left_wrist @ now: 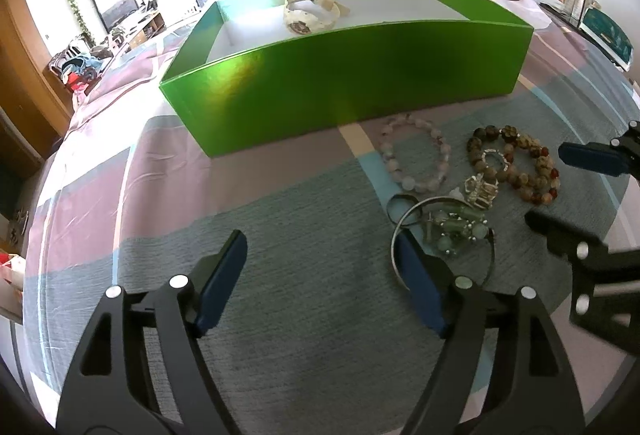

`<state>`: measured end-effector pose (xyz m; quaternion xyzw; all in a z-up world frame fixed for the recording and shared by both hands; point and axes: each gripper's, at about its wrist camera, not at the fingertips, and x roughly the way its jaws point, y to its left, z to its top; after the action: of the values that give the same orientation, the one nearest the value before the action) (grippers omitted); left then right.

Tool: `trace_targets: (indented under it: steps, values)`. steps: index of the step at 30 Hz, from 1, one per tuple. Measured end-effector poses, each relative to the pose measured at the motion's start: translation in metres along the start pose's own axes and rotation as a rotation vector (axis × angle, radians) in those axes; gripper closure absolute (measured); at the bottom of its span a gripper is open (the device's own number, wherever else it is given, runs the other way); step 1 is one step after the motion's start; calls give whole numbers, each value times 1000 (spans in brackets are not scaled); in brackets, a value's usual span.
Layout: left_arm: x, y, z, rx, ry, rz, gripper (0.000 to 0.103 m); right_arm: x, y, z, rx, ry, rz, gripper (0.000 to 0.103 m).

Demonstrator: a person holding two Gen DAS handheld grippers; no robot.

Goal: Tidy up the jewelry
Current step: 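Move the left tool to the silver charm bangle while the right tool returns to the beads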

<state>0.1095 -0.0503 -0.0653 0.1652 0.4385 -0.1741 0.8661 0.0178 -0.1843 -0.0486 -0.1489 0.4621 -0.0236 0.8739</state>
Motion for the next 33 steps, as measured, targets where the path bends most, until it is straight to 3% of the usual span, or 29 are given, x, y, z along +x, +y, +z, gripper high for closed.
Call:
trace_targets:
  steps: [33]
  values:
    - [0, 0, -1, 5, -1, 3, 28, 2, -16, 3, 81, -1, 1, 46]
